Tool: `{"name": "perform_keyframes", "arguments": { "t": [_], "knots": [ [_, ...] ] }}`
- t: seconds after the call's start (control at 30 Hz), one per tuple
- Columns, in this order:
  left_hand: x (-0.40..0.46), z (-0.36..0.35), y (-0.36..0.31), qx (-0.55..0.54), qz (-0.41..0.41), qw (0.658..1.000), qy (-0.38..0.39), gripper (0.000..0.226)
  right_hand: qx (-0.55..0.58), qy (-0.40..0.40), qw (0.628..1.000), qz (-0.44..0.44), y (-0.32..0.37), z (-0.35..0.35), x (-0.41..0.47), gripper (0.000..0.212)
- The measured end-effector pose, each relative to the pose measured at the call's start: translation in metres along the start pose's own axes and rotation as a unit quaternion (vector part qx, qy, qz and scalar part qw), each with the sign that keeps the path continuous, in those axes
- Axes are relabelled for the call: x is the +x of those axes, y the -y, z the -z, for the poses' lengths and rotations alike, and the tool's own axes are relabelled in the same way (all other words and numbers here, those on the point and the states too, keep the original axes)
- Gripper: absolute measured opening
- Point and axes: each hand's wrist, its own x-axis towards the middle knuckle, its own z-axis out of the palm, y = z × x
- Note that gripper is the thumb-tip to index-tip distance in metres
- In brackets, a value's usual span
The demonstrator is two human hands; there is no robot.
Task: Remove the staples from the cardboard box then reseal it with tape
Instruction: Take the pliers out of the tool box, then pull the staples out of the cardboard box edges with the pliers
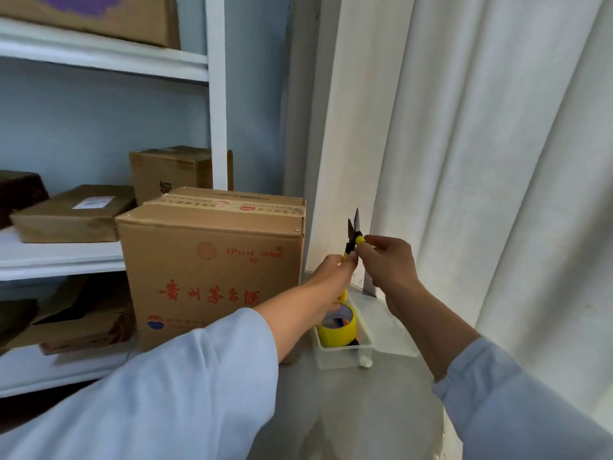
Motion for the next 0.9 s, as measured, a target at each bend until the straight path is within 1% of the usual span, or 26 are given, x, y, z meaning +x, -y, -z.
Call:
{"name": "perform_keyframes", "arguments": {
  "t": [0.07, 0.13, 0.2, 0.3, 0.37, 0.43, 0.5, 0.6, 0.7, 0.77, 0.83, 0.87, 0.9],
  "knots": [
    [-0.018, 0.009, -0.006, -0.049, 0.022, 0.999, 0.006, 0.061, 0.026, 0.002, 0.999, 0.025, 0.015, 0.005, -0.022, 0.018],
    [-0.029, 0.013, -0.010, -0.081, 0.034, 0.996, 0.013, 0.069, 0.042, 0.007, 0.998, 0.050, 0.022, 0.003, -0.036, 0.019],
    [-0.042, 0.021, -0.018, -0.073, 0.019, 0.997, 0.008, 0.069, 0.052, 0.013, 0.996, 0.074, 0.034, -0.003, -0.049, 0.021],
    [-0.061, 0.038, -0.031, -0.062, -0.012, 0.997, -0.032, 0.061, 0.077, 0.031, 0.991, 0.106, 0.053, -0.009, -0.063, 0.023],
    [-0.072, 0.052, -0.035, -0.065, -0.013, 0.996, -0.051, 0.065, 0.081, 0.047, 0.987, 0.128, 0.065, -0.013, -0.073, 0.032],
    [-0.080, 0.061, -0.035, -0.077, -0.003, 0.995, -0.062, 0.070, 0.058, 0.066, 0.985, 0.148, 0.071, -0.019, -0.082, 0.037],
    [-0.088, 0.068, -0.033, -0.096, 0.011, 0.993, -0.061, 0.068, 0.045, 0.101, 0.983, 0.147, 0.076, -0.023, -0.091, 0.036],
    [-0.094, 0.076, -0.030, -0.129, 0.033, 0.990, -0.048, 0.059, 0.061, 0.163, 0.979, 0.105, 0.079, -0.024, -0.094, 0.034],
    [-0.097, 0.087, -0.028, -0.143, 0.051, 0.986, -0.065, 0.058, 0.078, 0.222, 0.969, 0.071, 0.082, -0.018, -0.095, 0.027],
    [-0.095, 0.092, -0.027, -0.140, 0.056, 0.986, -0.070, 0.056, 0.048, 0.256, 0.962, 0.080, 0.087, -0.018, -0.095, 0.027],
    [-0.093, 0.093, -0.027, -0.133, 0.055, 0.987, -0.067, 0.048, 0.008, 0.247, 0.965, 0.092, 0.086, -0.024, -0.092, 0.031],
    [-0.092, 0.093, -0.028, -0.111, 0.041, 0.990, -0.072, 0.042, 0.005, 0.219, 0.971, 0.093, 0.084, -0.028, -0.090, 0.035],
    [-0.089, 0.095, -0.028, -0.064, 0.010, 0.994, -0.085, 0.038, 0.001, 0.175, 0.980, 0.090, 0.080, -0.031, -0.086, 0.039]
  ]
}}
